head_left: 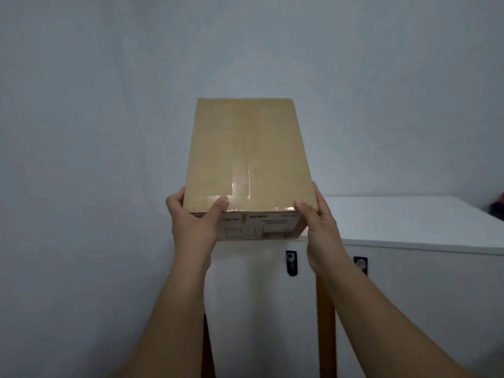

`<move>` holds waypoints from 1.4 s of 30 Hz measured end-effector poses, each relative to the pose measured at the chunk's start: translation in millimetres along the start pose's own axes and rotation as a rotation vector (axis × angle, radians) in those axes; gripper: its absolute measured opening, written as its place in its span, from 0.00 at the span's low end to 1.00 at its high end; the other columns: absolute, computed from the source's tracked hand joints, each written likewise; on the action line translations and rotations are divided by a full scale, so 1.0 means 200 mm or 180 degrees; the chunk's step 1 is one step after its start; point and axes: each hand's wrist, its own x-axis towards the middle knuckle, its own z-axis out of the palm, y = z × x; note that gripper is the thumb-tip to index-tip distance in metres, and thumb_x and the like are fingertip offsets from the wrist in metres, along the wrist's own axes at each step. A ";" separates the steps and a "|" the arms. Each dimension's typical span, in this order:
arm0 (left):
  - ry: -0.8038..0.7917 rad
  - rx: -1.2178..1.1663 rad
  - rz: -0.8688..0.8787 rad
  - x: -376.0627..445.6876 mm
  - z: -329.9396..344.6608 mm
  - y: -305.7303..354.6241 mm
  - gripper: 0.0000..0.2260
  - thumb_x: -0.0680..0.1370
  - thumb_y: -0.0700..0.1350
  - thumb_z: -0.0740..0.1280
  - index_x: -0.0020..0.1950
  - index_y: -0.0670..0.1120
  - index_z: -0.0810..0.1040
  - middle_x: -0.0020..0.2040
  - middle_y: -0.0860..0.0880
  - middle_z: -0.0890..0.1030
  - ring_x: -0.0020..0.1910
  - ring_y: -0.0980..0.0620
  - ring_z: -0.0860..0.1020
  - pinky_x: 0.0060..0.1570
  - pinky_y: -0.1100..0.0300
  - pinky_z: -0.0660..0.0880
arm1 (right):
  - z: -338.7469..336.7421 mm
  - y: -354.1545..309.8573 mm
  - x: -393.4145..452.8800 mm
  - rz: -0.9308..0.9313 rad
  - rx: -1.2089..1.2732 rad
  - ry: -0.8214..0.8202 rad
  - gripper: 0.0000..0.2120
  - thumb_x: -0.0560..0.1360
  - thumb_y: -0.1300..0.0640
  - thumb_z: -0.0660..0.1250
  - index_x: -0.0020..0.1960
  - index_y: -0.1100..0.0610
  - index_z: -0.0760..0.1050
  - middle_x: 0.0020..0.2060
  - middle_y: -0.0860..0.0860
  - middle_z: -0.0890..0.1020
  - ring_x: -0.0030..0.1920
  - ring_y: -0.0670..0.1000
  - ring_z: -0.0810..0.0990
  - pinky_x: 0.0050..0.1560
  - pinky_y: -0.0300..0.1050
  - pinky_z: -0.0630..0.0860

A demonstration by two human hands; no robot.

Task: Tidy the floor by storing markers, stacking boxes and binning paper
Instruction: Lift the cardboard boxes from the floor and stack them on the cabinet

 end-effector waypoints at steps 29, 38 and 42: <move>-0.2072 0.3075 0.1763 -0.26 1.84 -0.20 0.19 0.83 0.53 0.54 0.71 0.48 0.68 0.69 0.48 0.71 0.65 0.44 0.68 0.57 0.50 0.70 | -1.46 -0.93 0.57 -0.0209 -0.5081 0.2053 0.17 0.81 0.48 0.53 0.44 0.54 0.76 0.38 0.52 0.79 0.34 0.50 0.73 0.32 0.43 0.67; -0.2257 0.3237 0.1788 -0.20 1.99 -0.37 0.24 0.83 0.52 0.55 0.77 0.50 0.55 0.75 0.49 0.61 0.64 0.41 0.69 0.58 0.48 0.70 | -1.61 -0.91 0.81 0.0131 -0.4893 0.1780 0.17 0.81 0.50 0.51 0.64 0.47 0.74 0.53 0.53 0.80 0.49 0.55 0.76 0.49 0.50 0.75; -0.2298 0.3245 0.1803 -0.19 1.98 -0.37 0.26 0.83 0.53 0.55 0.79 0.51 0.52 0.78 0.50 0.57 0.67 0.40 0.68 0.61 0.46 0.69 | -1.62 -0.93 0.82 0.0222 -0.4779 0.1591 0.18 0.81 0.49 0.52 0.66 0.48 0.73 0.57 0.54 0.80 0.51 0.55 0.75 0.51 0.50 0.73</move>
